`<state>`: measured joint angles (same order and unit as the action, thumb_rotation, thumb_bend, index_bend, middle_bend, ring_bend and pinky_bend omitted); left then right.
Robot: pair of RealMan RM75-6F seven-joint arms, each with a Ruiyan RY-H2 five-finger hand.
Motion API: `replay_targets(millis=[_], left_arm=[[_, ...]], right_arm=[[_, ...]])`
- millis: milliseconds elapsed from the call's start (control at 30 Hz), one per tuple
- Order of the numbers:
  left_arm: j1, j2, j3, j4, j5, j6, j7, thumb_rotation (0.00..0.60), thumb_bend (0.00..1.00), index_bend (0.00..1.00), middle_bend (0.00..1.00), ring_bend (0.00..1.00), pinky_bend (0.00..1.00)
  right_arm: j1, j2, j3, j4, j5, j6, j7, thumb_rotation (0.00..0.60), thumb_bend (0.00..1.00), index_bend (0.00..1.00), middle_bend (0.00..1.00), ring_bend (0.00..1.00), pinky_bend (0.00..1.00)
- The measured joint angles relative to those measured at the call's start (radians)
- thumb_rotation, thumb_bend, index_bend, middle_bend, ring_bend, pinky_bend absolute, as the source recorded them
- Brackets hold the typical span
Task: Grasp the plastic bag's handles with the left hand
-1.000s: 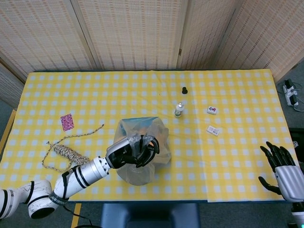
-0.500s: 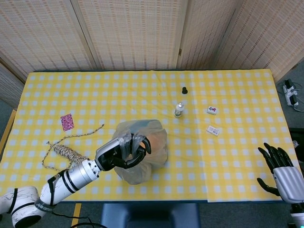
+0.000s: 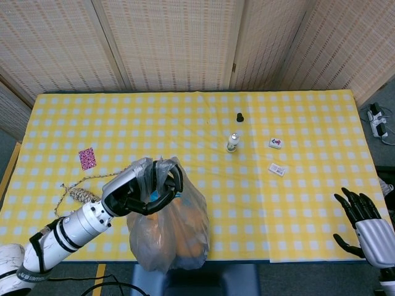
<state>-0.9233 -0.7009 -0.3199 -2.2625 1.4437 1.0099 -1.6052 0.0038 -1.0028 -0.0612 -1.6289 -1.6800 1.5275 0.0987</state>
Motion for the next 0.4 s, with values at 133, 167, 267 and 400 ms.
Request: replay_targets(millis=[133,167,267,400], left_arm=[[-0.007,0.091,-0.081,-0.014,-0.061,-0.017,-0.04,0.6,0.54,0.53,0.83,0.8,0.89],[-0.008,0.119,-0.107,-0.018,-0.078,-0.022,-0.055,0.6,0.54,0.53,0.83,0.8,0.89],[-0.008,0.187,-0.167,-0.027,-0.122,-0.037,-0.106,0.6,0.54,0.53,0.83,0.8,0.89],[-0.004,0.247,-0.225,-0.029,-0.179,-0.08,-0.152,0.6,0.54,0.53,0.83,0.8,0.89]], right_arm=[[0.001,0.001,0.0,0.0,-0.001,0.0,0.003,0.6,0.3,0.0,0.0,0.0,0.0],[0.001,0.001,0.001,0.0,0.001,0.0,0.003,0.6,0.3,0.0,0.0,0.0,0.0],[0.003,-0.001,0.004,0.0,0.009,-0.005,0.003,0.6,0.3,0.0,0.0,0.0,0.0],[0.007,-0.003,0.008,-0.001,0.021,-0.015,-0.003,0.6,0.3,0.0,0.0,0.0,0.0]])
